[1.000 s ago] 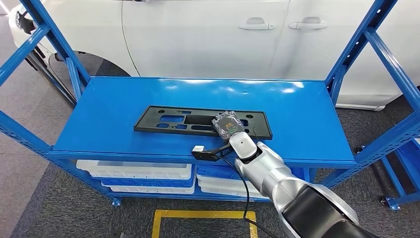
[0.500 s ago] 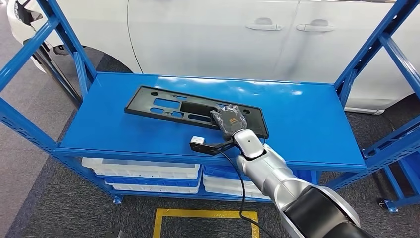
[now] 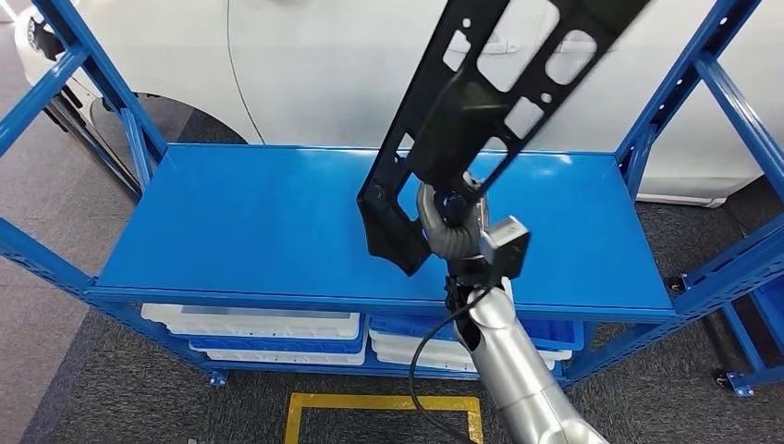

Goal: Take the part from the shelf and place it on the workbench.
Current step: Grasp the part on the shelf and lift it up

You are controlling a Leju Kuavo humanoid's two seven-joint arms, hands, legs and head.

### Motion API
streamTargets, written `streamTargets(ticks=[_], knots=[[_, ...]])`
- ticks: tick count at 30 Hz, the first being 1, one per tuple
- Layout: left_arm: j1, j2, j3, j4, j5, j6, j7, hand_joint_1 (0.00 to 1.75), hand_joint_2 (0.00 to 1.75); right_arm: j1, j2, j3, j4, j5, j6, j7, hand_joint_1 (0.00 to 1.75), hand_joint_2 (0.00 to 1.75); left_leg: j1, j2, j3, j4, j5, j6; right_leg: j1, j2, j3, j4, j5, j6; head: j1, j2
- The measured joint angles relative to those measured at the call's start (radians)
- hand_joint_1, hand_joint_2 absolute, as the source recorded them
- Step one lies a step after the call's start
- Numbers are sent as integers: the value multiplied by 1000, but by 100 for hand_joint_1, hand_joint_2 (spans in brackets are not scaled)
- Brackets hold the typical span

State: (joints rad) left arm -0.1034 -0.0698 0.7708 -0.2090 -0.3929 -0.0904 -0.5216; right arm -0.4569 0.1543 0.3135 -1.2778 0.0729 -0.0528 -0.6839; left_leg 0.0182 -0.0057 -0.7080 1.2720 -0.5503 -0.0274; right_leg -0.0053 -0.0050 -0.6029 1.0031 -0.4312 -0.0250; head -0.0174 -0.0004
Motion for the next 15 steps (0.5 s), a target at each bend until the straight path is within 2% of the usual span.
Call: streamTargets(ticks=[2,3,4,7,9,10,11,13,14,15], knots=[[2,0,12,0,-3,12,-9,0,0,69,-10,2,-107,-80,109,-9,175,175,1,0,66,-134,68,5,0,4,6,4,-6,5,0,0],[2,0,16,0,-4,11,-10,0,0,95,-15,6,-150,-106,152,-12,175,175,-1,0,99,-199,91,9,1,6,6,7,-9,9,0,0],[2,0,20,0,-6,8,-11,0,0,115,-20,9,-185,-120,177,-14,175,175,-3,0,119,-240,101,13,3,7,6,9,-11,13,0,0],[5,0,27,0,-7,2,-13,0,0,155,-33,15,-256,-133,212,-15,175,175,-7,-2,126,-258,101,26,4,8,6,8,-9,28,0,0],[9,-1,29,0,-9,-4,-18,0,0,175,-42,28,-292,-144,269,-15,175,175,-3,-1,129,-266,106,38,2,8,1,26,-26,37,0,0],[10,-1,29,0,-13,-7,-24,0,0,187,-47,38,-310,-146,306,-15,175,175,-1,-1,131,-270,109,43,2,8,-13,61,-51,41,0,0],[11,0,30,0,-19,-8,-31,0,0,204,-52,53,-330,-145,343,-15,175,175,-1,0,131,-271,110,46,0,8,-38,119,-85,44,0,0],[14,1,30,0,-28,-9,-43,0,0,243,-60,90,-360,-131,383,-15,175,175,-1,0,130,-271,110,49,-2,8,-99,257,-147,49,0,0],[17,2,30,0,-30,-10,-47,0,0,260,-63,110,-371,-125,391,-15,175,175,-1,0,130,-271,110,49,-4,8,-118,300,-158,51,0,0],[20,2,30,0,-32,-10,-49,0,0,273,-66,128,-380,-119,393,-15,175,175,-1,-1,130,-270,110,48,-6,8,-118,302,-149,52,0,0]])
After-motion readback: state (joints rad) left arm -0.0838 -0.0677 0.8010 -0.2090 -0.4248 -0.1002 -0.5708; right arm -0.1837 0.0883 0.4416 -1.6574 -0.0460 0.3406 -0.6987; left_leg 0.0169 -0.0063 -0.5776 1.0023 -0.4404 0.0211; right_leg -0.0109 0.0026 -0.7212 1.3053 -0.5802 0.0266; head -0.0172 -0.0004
